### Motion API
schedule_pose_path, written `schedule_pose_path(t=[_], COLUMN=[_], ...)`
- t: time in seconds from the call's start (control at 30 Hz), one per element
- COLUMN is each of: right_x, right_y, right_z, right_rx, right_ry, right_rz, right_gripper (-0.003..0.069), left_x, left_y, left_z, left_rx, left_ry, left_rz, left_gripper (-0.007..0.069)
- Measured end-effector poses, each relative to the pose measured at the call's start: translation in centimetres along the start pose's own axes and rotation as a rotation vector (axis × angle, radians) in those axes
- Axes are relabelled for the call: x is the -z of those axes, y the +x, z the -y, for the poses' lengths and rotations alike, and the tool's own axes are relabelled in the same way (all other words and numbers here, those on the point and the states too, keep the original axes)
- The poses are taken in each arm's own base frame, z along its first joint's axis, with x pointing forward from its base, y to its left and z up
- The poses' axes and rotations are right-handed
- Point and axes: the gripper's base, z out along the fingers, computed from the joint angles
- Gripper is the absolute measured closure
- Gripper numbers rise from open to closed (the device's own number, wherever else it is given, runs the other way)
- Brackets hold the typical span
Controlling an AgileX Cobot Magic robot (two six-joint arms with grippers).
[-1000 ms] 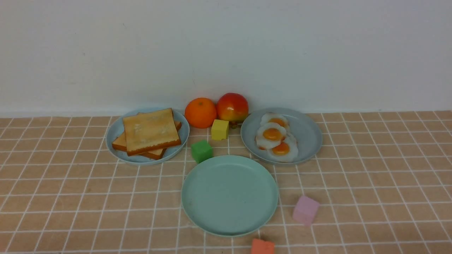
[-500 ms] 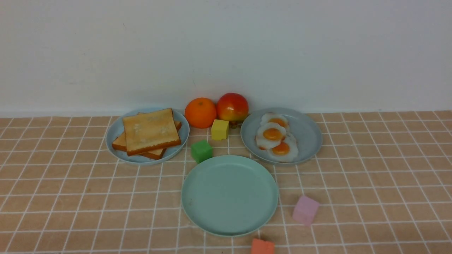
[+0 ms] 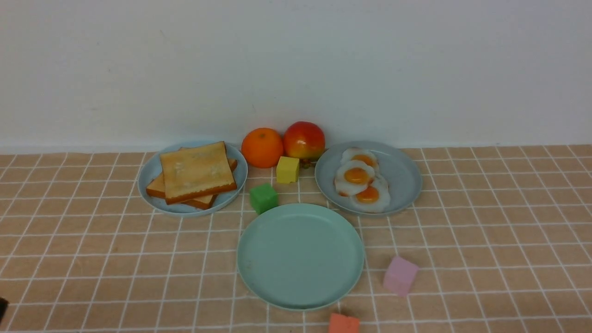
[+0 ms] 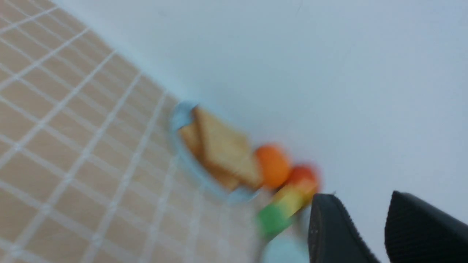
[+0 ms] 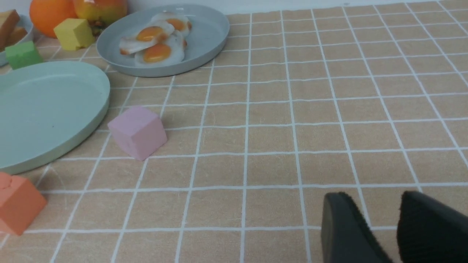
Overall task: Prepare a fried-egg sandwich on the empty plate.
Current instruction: Use the left arm to grab a slice of bread
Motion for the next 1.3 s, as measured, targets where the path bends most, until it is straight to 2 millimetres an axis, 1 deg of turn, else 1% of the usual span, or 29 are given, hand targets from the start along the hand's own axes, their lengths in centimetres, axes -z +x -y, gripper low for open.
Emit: schedule_pose_path(t=[0.07, 0.1, 0.13, 0.17, 0.3, 0.37, 0.4, 0.47, 0.5, 0.53, 0.57, 0.63, 0.7, 0.8, 0.83, 0.87, 0.9, 0.93, 0.97, 1.03, 1.07, 1.1, 1.17, 1.23, 1.27, 1.3], right_x=[0.0, 0.0, 0.0, 0.0, 0.0, 0.0, 0.0, -0.1, 0.0, 0.0, 0.0, 0.1, 0.2, 0.2, 0.2, 0.2, 0.5, 0.6, 0.9, 1.3, 1.5, 1.6, 1.5, 0.9, 0.7, 0.1], right_y=[0.0, 0.0, 0.0, 0.0, 0.0, -0.1, -0.2, -0.3, -0.7, -1.0, -1.1, -1.6, -2.0, -1.9, -1.8, -1.8, -2.0, -2.3, -3.0, -4.4, -4.8, -6.8, -8.5, -10.6, -10.6, -12.5], right_z=[0.0, 0.0, 0.0, 0.0, 0.0, -0.1, -0.4, -0.6, -0.8, -0.8, -0.8, -0.7, -0.6, -0.7, -1.0, -1.1, -1.7, -2.0, -2.5, -3.0, -3.2, -3.6, -3.8, -3.9, -3.9, -3.9], right_rx=[0.000, 0.000, 0.000, 0.000, -0.008, -0.054, -0.195, -0.351, -0.464, -0.528, -0.570, -0.683, -0.738, -0.698, -0.671, -0.666, -0.642, -0.635, -0.612, -0.567, -0.553, -0.457, -0.374, -0.261, -0.258, -0.166], right_ry=[0.000, 0.000, 0.000, 0.000, -0.002, -0.014, -0.049, -0.084, -0.110, -0.123, -0.132, -0.153, -0.157, -0.161, -0.179, -0.183, -0.216, -0.231, -0.258, -0.277, -0.282, -0.285, -0.280, -0.270, -0.269, -0.275], right_rz=[0.000, 0.000, 0.000, 0.000, 0.006, 0.012, 0.027, 0.051, 0.086, 0.109, 0.125, 0.175, 0.220, 0.205, 0.158, 0.150, 0.073, 0.035, -0.041, -0.108, -0.119, -0.220, -0.308, -0.407, -0.418, -0.488], right_gripper=[0.0419, 0.0419, 0.0419, 0.0419, 0.0419, 0.0419, 0.0419, 0.0419, 0.0419, 0.0419, 0.0419, 0.0419, 0.0419, 0.0419, 0.0419, 0.0419, 0.0419, 0.0419, 0.0419, 0.0419, 0.0419, 0.0419, 0.0419, 0.0419, 0.0419, 0.0419], left_x=[0.0, 0.0, 0.1, 0.1, 0.1, 0.1, 0.1, 0.0, -0.1, -0.1, -0.2, -0.4, -0.8, -1.9, -2.5, -2.6, -3.3, -3.5, -3.9, -4.2, -4.2, -4.4, -4.8, -5.9, -6.1, -7.4], left_y=[-0.8, -0.8, -1.1, -1.3, -1.4, -1.4, -1.5, -1.7, -2.3, -2.7, -2.8, -3.8, -4.5, -4.9, -4.9, -4.8, -4.7, -4.6, -4.3, -4.0, -3.9, -3.3, -2.9, -2.4, -2.4, -1.9], left_z=[0.2, 0.3, 0.3, 0.2, 0.2, 0.2, 0.4, 1.0, 2.1, 3.0, 3.5, 5.2, 6.5, 7.5, 7.8, 7.7, 8.0, 8.1, 8.4, 8.7, 8.9, 9.4, 9.8, 10.4, 10.5, 11.0], left_rx=[0.208, 0.229, 0.326, 0.380, 0.379, 0.359, 0.339, 0.283, 0.200, 0.116, 0.045, -0.102, -0.236, -0.368, -0.414, -0.422, -0.474, -0.504, -0.550, -0.600, -0.607, -0.665, -0.709, -0.752, -0.756, -0.758], left_ry=[0.036, 0.038, 0.048, 0.053, 0.053, 0.052, 0.051, 0.048, 0.058, 0.060, 0.050, 0.036, -0.009, -0.086, -0.119, -0.129, -0.151, -0.149, -0.125, -0.074, -0.058, 0.011, 0.038, 0.039, 0.035, 0.009], left_rz=[0.084, 0.088, 0.116, 0.133, 0.147, 0.149, 0.144, 0.113, 0.086, 0.056, 0.021, -0.047, -0.154, -0.342, -0.438, -0.466, -0.572, -0.624, -0.681, -0.723, -0.732, -0.781, -0.825, -0.898, -0.908, -0.966], left_gripper=[0.0387, 0.0387, 0.0387, 0.0387, 0.0387, 0.0387, 0.0389, 0.0405, 0.0428, 0.0452, 0.0473, 0.0523, 0.0575, 0.0625, 0.0638, 0.0638, 0.0638, 0.0638, 0.0638, 0.0638, 0.0638, 0.0638, 0.0638, 0.0638, 0.0638, 0.0638])
